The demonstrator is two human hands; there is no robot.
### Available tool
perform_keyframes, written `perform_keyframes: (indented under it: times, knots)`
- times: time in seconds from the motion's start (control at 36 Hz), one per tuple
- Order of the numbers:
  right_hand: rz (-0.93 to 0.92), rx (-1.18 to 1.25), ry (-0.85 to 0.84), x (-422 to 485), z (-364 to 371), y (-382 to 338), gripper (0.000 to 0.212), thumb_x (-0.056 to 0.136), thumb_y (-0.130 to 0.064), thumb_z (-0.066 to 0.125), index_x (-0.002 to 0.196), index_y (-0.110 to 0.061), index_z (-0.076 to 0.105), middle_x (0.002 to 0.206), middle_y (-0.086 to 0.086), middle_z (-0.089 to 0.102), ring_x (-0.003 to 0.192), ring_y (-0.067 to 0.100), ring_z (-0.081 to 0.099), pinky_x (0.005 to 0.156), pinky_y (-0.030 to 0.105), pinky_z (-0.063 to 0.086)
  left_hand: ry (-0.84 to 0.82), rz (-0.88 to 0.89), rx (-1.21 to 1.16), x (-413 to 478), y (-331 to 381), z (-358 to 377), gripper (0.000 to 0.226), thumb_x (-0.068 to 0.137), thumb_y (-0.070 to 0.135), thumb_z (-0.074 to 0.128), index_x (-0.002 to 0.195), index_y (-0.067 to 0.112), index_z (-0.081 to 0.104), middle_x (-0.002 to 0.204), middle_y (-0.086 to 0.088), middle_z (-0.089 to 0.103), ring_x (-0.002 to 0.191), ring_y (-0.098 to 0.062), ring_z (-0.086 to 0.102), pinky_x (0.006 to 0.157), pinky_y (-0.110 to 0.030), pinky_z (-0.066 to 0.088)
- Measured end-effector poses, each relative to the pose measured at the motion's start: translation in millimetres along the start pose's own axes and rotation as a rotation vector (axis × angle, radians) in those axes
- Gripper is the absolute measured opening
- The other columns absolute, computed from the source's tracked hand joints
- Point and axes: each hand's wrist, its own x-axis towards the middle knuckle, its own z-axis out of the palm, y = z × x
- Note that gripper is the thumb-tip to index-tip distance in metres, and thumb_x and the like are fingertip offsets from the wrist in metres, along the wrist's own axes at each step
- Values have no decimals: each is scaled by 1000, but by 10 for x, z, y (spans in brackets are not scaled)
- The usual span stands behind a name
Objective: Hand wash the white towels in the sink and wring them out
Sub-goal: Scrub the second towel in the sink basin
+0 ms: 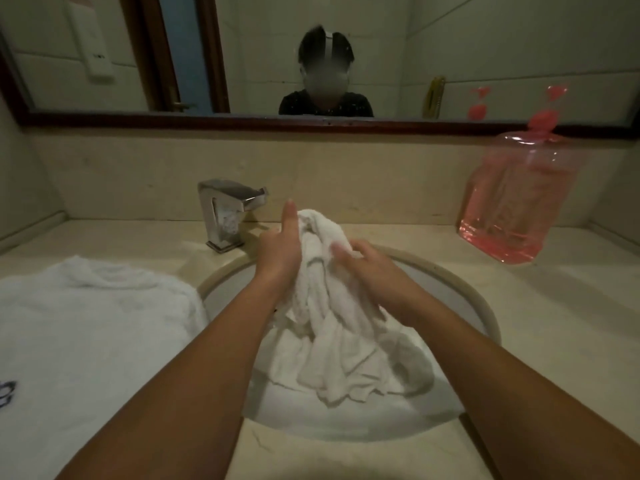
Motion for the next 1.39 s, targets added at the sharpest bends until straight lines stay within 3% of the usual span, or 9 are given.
perform_keyframes:
  times: [0.11,0.19,0.31,0.5,0.61,0.83,1.08,1.25,1.39]
  knots:
    - [-68,-157,99,46,-110,21,38,100,-53,67,131,-32,67,123,-7,72,111,17,71,98,46,59,-54,-93,-214,-29,57,-28,97,69,100,48,102,14,78,99,-10,81,95,-32,78,95,-54,61]
    - [-46,152,216,93,-264,53,13,103,-28,69,115,-28,73,114,3,78,107,26,75,96,53,62,-250,-179,-390,-33,42,-59,121,49,102,68,126,9,73,117,-19,77,107,-39,76,99,-60,58]
    - [-5,485,252,98,-251,13,17,106,-15,64,122,-17,70,116,13,78,109,32,76,95,51,63,-353,10,-90,-227,86,23,78,83,87,57,126,23,71,118,0,76,111,-23,73,94,-42,59]
    - [106,849,165,60,-327,-61,32,103,-17,53,123,1,70,118,23,75,107,38,75,100,51,59,-429,-9,120,-419,90,111,89,70,99,29,117,35,69,113,5,74,108,-19,69,97,-41,57]
    - [129,847,240,43,-412,-9,32,100,-34,49,84,-14,67,84,12,67,84,29,67,77,35,53,-256,-171,-52,-284,41,77,103,63,108,31,104,26,78,103,-4,82,101,-29,76,98,-52,59]
    - [-1,345,230,-37,402,-288,30,113,-43,41,136,-26,48,110,5,69,97,19,69,76,35,57,-15,20,-70,-446,101,258,70,101,76,36,116,18,72,99,0,77,90,-17,73,78,-32,60]
    - [20,362,351,77,336,-332,19,116,-41,34,125,-28,44,118,7,67,96,17,67,77,33,56,-56,58,-61,-555,162,265,65,105,69,35,97,17,73,87,1,75,83,-16,72,67,-29,54]
    - [-143,162,301,-107,468,-278,25,116,-42,32,127,-26,47,104,-11,62,92,3,62,69,13,47,-32,16,-19,-431,195,170,63,107,66,31,104,18,70,83,-2,71,80,-18,69,63,-25,53]
    - [16,308,339,60,316,-321,19,113,-44,43,122,-28,48,113,5,68,95,17,69,75,34,57,-76,62,-73,-563,198,267,65,106,68,31,91,17,69,86,1,71,84,-17,69,72,-30,53]
